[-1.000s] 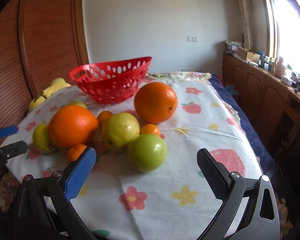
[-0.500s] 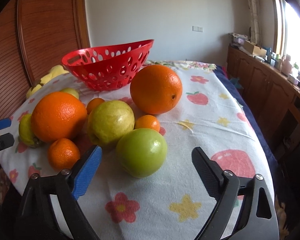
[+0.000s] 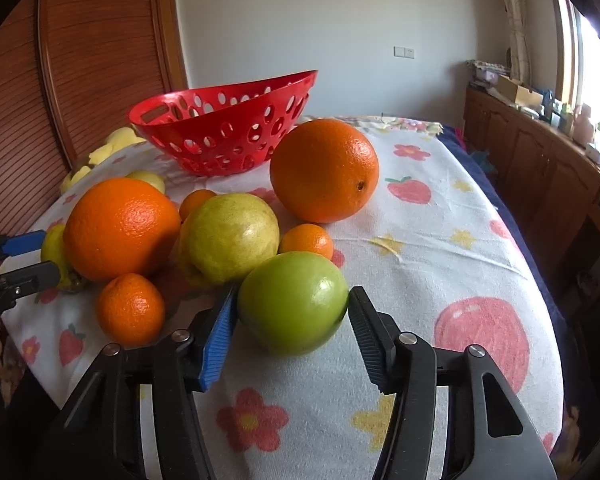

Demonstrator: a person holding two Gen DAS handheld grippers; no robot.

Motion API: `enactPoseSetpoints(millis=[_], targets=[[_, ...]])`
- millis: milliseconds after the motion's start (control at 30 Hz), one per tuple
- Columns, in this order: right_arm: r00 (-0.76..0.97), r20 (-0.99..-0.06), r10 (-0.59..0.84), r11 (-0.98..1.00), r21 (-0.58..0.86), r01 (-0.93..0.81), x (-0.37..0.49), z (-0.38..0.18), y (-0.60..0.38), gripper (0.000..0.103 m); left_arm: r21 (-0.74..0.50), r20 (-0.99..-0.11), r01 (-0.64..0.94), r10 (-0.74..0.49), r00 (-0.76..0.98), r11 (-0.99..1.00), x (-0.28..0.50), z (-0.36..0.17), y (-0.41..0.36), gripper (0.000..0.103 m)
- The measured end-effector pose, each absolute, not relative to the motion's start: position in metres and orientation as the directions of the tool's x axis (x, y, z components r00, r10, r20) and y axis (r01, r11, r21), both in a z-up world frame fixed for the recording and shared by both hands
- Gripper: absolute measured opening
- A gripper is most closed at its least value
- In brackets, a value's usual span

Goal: Organize fruits
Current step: 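Close left tool on yellow lemon while right tool grasps green apple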

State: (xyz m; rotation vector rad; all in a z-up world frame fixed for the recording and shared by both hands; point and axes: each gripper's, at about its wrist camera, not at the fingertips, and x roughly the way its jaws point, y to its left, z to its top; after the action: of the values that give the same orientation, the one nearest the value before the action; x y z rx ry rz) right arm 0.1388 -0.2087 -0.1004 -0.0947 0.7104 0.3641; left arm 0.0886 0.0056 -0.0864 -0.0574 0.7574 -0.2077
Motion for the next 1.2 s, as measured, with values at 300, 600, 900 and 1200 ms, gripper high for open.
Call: enactPoseSetpoints(millis=[300,600,900,1200], targets=[[0.697,-0.651,0.301,0.932,0.045,-0.36,0.135,-0.101,-0.213,0.057,-0.138,-0.688,0.17,-0.218,0.692,0.976,0.096,-0.09,0.006,0.079],[0.693,-0.653,0.307,0.928,0.043,-0.37,0.134,-0.1,-0.21,0.059,-0.149,-0.697,0.187,-0.237,0.677,0.971,0.097,-0.094,0.008,0.075],[0.693,-0.652,0.308,0.926,0.039,-0.375,0.135,-0.101,-0.21,0.057,-0.156,-0.688,0.184,-0.241,0.684,0.97,0.093,-0.093,0.014,0.069],[0.689,-0.65,0.32,0.924,0.052,-0.38,0.13,-0.101,-0.214,0.057,-0.162,-0.681,0.165,-0.231,0.695,0.973,0.087,-0.089,0.026,0.069]])
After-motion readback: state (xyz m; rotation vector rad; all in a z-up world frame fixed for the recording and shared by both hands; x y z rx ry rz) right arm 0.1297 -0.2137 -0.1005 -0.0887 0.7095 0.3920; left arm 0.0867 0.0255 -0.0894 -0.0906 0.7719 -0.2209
